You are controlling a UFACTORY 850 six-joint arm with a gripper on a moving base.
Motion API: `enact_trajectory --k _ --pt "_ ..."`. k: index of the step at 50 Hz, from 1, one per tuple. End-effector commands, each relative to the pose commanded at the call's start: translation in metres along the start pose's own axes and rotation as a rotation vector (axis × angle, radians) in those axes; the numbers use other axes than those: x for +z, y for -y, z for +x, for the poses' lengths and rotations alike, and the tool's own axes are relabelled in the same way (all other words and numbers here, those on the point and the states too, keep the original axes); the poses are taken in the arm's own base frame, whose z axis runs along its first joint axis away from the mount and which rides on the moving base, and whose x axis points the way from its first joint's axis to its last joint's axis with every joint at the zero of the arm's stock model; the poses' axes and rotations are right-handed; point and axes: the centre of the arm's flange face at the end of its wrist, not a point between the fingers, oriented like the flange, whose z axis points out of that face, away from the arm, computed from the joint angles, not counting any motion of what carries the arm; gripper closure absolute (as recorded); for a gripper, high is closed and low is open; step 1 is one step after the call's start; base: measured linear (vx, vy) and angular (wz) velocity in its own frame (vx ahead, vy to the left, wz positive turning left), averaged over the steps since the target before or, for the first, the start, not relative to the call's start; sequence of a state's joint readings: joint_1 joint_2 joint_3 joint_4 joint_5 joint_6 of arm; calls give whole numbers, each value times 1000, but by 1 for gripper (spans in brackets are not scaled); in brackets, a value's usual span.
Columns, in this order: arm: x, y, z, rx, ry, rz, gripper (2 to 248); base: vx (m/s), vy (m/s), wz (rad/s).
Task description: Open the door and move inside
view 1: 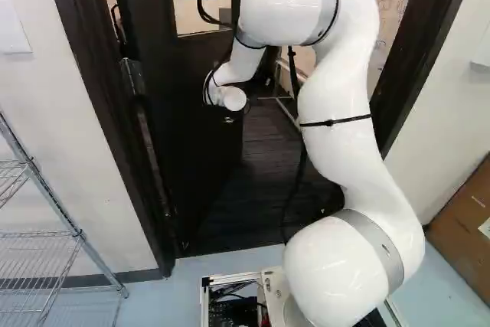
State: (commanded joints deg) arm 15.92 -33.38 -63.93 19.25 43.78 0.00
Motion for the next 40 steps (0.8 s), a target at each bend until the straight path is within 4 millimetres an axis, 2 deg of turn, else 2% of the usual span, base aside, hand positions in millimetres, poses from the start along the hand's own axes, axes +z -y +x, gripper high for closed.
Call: enact_trajectory --k 40 --pt "55 61 -6 -42 -46 108 3 0 0 0"
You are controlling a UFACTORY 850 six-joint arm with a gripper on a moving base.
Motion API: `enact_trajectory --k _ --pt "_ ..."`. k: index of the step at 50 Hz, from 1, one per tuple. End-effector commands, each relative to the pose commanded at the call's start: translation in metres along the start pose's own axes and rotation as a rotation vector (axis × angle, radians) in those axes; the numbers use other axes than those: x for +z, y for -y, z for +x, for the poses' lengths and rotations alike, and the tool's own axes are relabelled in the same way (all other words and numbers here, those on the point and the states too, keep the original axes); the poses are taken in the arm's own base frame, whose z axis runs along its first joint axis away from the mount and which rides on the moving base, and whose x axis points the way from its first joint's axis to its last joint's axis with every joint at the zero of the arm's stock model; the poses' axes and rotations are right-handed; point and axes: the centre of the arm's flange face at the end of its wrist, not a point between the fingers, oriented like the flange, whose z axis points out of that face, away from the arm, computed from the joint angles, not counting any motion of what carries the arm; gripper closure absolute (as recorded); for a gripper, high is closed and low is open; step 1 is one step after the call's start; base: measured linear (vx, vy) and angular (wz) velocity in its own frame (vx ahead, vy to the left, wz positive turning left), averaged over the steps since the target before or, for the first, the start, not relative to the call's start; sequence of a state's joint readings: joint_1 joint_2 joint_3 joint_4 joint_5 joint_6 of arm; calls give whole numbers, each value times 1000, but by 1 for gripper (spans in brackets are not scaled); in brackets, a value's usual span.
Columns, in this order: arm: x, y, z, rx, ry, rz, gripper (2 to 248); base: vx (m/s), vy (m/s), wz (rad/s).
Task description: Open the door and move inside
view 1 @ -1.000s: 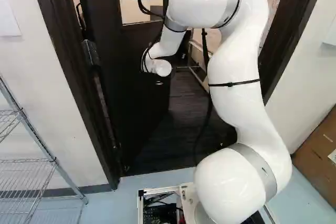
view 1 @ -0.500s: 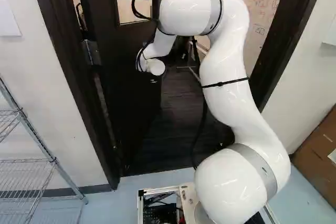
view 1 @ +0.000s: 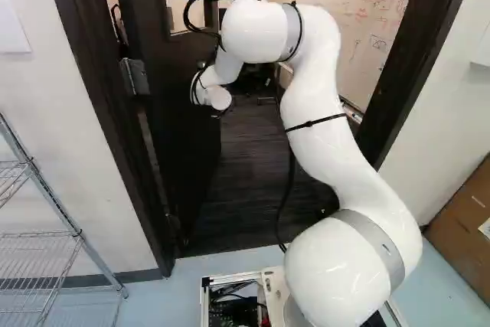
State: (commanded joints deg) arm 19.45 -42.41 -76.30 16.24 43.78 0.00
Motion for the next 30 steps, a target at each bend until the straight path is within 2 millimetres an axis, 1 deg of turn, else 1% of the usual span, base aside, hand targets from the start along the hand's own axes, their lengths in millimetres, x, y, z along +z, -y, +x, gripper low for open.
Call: enact_trajectory --k 11,30 --pt "8 13 -2 -16 -8 30 3 0 0 0" --pt "10 23 -6 -60 12 77 3 0 0 0"
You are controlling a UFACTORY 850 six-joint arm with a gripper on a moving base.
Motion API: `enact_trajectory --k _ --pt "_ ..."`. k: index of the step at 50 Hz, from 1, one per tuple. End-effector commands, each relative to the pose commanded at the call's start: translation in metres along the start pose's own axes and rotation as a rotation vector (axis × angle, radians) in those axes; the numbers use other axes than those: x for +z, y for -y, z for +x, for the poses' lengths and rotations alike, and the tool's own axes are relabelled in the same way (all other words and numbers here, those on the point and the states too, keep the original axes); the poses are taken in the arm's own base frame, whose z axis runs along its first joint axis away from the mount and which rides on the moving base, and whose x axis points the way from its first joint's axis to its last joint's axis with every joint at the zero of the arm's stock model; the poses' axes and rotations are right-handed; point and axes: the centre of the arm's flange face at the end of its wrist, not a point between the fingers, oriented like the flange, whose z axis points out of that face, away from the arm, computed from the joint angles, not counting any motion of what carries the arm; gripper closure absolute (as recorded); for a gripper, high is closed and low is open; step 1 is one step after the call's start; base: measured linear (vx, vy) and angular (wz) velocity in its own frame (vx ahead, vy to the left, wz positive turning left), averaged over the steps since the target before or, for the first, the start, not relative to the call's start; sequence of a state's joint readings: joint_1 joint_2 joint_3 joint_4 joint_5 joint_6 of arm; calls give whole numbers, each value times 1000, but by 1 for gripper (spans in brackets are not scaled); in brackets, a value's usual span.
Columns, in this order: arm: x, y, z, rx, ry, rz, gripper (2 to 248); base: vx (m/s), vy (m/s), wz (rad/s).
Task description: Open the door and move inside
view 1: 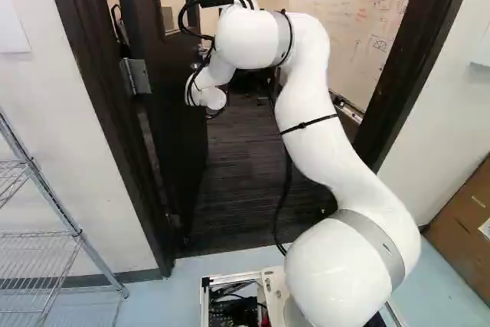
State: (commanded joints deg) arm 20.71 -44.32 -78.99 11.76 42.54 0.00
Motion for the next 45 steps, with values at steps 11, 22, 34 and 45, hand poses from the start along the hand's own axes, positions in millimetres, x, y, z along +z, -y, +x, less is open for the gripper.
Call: enact_trajectory --k 11,22,34,45 --pt "1 5 -2 -32 20 31 3 0 0 0" --pt "1 10 -5 -70 42 67 3 0 0 0" --pt "2 18 -8 -123 70 114 3 0 0 0" --pt "2 25 -12 -175 96 159 3 0 0 -3"
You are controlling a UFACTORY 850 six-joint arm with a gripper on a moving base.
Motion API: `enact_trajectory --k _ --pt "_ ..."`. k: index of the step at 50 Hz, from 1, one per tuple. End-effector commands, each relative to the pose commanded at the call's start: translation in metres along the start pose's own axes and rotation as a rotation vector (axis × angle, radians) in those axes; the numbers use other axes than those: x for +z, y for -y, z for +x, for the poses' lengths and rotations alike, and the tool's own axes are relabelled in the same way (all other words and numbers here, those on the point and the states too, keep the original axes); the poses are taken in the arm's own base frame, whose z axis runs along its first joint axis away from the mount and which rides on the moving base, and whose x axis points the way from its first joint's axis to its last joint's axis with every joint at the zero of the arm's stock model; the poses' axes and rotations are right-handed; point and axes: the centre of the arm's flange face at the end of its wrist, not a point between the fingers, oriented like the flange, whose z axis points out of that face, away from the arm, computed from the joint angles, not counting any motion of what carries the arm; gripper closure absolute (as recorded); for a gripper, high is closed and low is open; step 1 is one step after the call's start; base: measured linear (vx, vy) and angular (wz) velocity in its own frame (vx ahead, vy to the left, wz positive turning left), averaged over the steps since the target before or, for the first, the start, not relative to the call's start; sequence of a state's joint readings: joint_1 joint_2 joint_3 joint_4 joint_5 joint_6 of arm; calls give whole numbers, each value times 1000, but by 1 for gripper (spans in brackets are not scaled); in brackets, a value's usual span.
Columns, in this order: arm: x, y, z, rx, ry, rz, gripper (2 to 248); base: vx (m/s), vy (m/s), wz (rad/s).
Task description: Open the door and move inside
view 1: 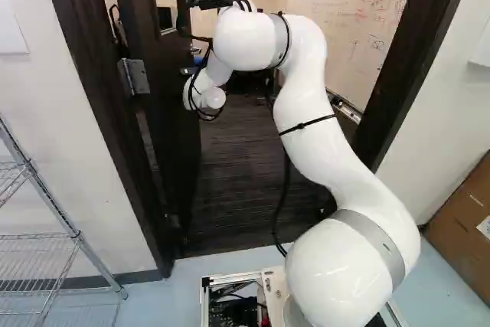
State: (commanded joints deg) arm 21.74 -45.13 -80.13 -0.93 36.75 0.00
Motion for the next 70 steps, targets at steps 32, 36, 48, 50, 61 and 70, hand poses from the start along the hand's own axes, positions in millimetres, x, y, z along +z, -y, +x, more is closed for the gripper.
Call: enact_trajectory --k 32,36,48,50,61,70 --pt "5 19 -5 -130 57 102 3 0 0 0" --pt "5 20 -6 -132 57 103 3 0 0 0" --pt "5 20 -6 -132 57 103 3 0 0 0" --pt "5 20 -6 -132 57 103 3 0 0 0" --pt "0 9 -6 -127 63 91 3 0 0 0" --pt "-6 -4 -7 -121 71 74 3 0 0 0"
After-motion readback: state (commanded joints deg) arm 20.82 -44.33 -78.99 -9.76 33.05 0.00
